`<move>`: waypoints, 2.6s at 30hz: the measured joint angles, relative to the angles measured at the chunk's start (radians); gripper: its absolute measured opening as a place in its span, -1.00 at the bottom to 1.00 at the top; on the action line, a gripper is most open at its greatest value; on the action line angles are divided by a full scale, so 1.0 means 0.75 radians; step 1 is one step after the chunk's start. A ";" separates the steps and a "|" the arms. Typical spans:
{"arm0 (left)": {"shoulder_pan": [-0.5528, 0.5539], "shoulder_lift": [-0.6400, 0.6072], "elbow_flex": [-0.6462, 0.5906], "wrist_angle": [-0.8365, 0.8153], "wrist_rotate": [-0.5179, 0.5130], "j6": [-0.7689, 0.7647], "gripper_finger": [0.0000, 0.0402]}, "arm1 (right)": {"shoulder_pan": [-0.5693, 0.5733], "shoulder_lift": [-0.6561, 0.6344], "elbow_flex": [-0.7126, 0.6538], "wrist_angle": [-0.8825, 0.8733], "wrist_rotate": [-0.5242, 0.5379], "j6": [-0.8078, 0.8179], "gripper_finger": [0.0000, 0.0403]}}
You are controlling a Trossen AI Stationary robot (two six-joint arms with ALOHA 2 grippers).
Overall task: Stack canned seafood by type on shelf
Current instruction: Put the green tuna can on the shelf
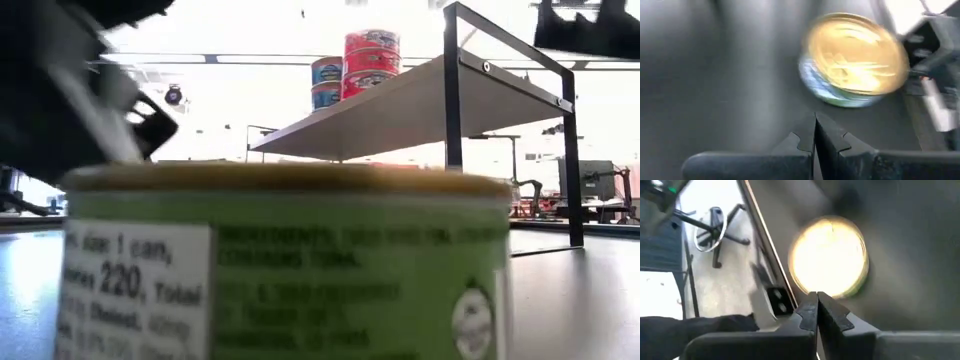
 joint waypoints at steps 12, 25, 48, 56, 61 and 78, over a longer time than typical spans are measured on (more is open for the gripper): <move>-0.042 0.184 0.062 0.208 0.006 -0.034 -1.00 | -0.004 0.136 -0.131 0.213 -0.152 0.116 -1.00; 0.046 0.261 0.155 0.202 0.122 0.071 -1.00 | -0.052 0.192 -0.129 0.260 -0.243 0.107 -1.00; 0.067 0.282 0.157 0.196 0.128 0.167 -1.00 | -0.035 0.193 0.179 0.059 -0.161 -0.012 -1.00; 0.068 0.283 0.157 0.195 0.130 0.177 -1.00 | -0.070 0.190 0.216 0.053 -0.158 -0.048 -1.00; 0.068 0.283 0.156 0.194 0.131 0.173 -1.00 | -0.086 0.190 0.216 0.048 -0.151 -0.069 -1.00; 0.075 0.219 0.154 0.082 0.146 0.156 -1.00 | -0.069 0.193 0.211 0.038 -0.163 -0.130 -1.00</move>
